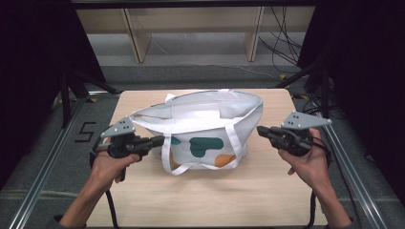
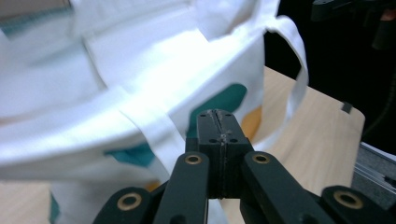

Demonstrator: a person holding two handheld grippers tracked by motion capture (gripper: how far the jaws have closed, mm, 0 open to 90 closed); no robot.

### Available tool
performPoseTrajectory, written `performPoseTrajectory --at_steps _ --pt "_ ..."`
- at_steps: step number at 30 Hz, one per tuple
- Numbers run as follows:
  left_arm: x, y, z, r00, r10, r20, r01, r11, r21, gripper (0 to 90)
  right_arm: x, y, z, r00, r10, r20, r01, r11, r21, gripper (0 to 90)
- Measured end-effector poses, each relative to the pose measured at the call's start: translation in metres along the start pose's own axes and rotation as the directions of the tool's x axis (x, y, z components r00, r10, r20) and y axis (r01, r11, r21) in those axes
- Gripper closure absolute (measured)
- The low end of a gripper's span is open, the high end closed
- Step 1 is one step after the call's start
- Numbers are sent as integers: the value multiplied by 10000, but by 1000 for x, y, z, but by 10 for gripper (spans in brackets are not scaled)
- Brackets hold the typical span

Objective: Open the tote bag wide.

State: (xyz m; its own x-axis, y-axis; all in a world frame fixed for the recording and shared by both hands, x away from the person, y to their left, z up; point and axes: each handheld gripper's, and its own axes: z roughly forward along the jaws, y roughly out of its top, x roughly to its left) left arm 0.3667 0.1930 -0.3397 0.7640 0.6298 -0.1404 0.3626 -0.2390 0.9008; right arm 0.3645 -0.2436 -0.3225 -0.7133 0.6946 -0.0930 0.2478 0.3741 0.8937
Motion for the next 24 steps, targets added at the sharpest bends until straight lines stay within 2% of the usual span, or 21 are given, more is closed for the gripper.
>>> performPoseTrajectory --at_steps 2,3,7,8,11,12,13,14,15,16,17,18,20,21,23,24 --pt "3 5 2 10000 -58 -33 58 10000 40 894 -2 7 1 10000 -86 21 86 10000 46 900" --pt "6 9 4 9999 -93 -78 94 9999 108 894 -2 12 4 10000 44 -5 -44 9999 -91 900" --pt "21 21 13 9991 -168 -394 182 9991 373 894 -9 37 14 9994 -253 233 253 9997 13 900" --pt "21 21 13 9991 -168 -394 182 9991 373 894 -9 37 14 9994 -253 233 253 9997 13 900" --pt "29 25 19 9985 -195 -505 220 9985 502 893 -12 48 21 9997 -159 190 153 9994 309 900" --pt "31 26 21 9982 -254 -540 285 9980 556 893 -15 51 24 9992 -334 241 327 9991 274 900" --pt "33 27 23 9976 -219 -653 256 9980 575 893 -16 53 28 9992 -281 299 273 9993 262 900" --pt "36 28 25 9972 -187 -718 237 9973 694 893 -18 57 35 9995 -139 286 123 9985 538 900" --pt "42 30 30 9953 -196 -951 258 9976 640 893 -20 58 39 9991 -219 362 200 9984 523 900" --pt "42 30 30 9953 -196 -951 258 9976 640 893 -20 58 39 9991 -219 362 200 9984 523 900" --pt "46 31 32 9944 -294 -1014 363 9971 670 893 -21 58 43 9994 -128 322 102 9970 770 900" --pt "50 31 35 9938 -342 -1055 418 9966 706 893 -23 58 49 9991 -115 418 85 9973 724 900" --pt "56 29 41 9919 -445 -1193 543 9953 802 893 -27 55 59 9989 -52 474 -3 9933 1152 900" --pt "65 25 48 9899 -521 -1321 656 9928 1004 892 -32 51 70 9990 -21 455 -46 9894 1455 900" --pt "70 22 53 9876 -529 -1475 702 9910 1142 892 -34 48 74 9988 34 495 -114 9867 1621 900" --pt "74 17 58 9853 -743 -1541 933 9884 1201 893 -38 41 85 9982 -70 593 -54 9786 2056 900"
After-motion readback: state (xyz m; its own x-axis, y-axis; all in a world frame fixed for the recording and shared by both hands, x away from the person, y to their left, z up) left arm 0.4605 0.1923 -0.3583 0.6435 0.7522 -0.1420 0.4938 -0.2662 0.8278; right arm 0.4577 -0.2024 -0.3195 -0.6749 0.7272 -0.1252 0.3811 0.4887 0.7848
